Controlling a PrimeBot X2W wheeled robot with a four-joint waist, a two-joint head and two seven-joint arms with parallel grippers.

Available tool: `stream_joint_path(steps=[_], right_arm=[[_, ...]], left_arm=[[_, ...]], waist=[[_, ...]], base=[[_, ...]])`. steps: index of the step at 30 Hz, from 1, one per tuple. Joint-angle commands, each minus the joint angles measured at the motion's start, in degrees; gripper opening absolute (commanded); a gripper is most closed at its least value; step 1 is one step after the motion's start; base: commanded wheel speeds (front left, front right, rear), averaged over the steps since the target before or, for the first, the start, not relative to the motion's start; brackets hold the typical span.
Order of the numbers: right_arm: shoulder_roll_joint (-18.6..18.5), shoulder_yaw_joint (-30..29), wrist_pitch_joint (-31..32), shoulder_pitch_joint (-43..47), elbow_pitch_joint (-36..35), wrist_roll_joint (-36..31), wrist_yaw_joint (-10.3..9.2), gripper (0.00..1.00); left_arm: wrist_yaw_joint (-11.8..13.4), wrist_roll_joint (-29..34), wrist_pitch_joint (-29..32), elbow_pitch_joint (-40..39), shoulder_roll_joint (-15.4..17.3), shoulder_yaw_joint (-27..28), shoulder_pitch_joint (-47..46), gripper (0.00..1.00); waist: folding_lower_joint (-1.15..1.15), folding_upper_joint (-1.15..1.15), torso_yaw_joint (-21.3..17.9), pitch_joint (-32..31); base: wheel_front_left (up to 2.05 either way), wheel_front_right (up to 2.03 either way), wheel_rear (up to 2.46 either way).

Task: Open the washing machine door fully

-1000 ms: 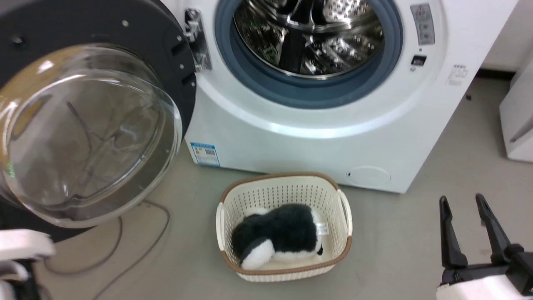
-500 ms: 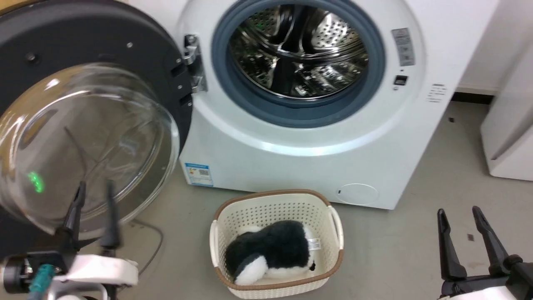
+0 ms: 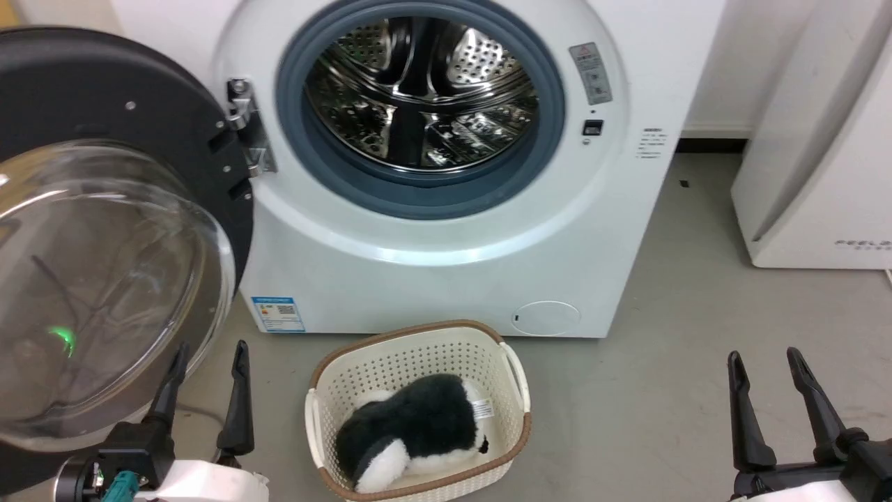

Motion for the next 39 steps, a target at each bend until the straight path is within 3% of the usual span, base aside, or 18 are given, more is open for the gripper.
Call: stream_joint_path(steps=[1, 10, 11, 39], right_arm=[[0.14, 0.20, -0.25, 0.74, -0.19, 0.50, 0.05, 1.00], [0.14, 0.87, -0.25, 0.91, 0.01, 0.63, 0.05, 1.00], [0.00, 0.78, 0.01, 0.05, 0.01, 0.09, 0.01, 0.00], [0.03, 1.64, 2.97, -1.16, 0.41, -1.16, 0.01, 0.00]], left_arm=[[0.02, 0.43, -0.07, 0.17, -0.33, 0.08, 0.89, 1.00], [0.17, 1.47, -0.07, 0.72, -1.47, -0.45, 1.42, 1.00], [0.16, 1.34, 0.01, 0.62, -1.29, -0.49, 0.96, 0.00], [1.54, 2.31, 2.99, -0.53, -1.45, -1.83, 0.73, 0.00]], waist=[[0.00, 0.00, -0.91, 0.06], [0.00, 0.00, -3.20, 0.61], [0.00, 0.00, -3.13, 0.54], [0.00, 0.00, -2.87, 0.53]], base=[[0.00, 0.00, 0.00], [0.00, 0.00, 0.00], [0.00, 0.00, 0.00], [0.00, 0.00, 0.00]])
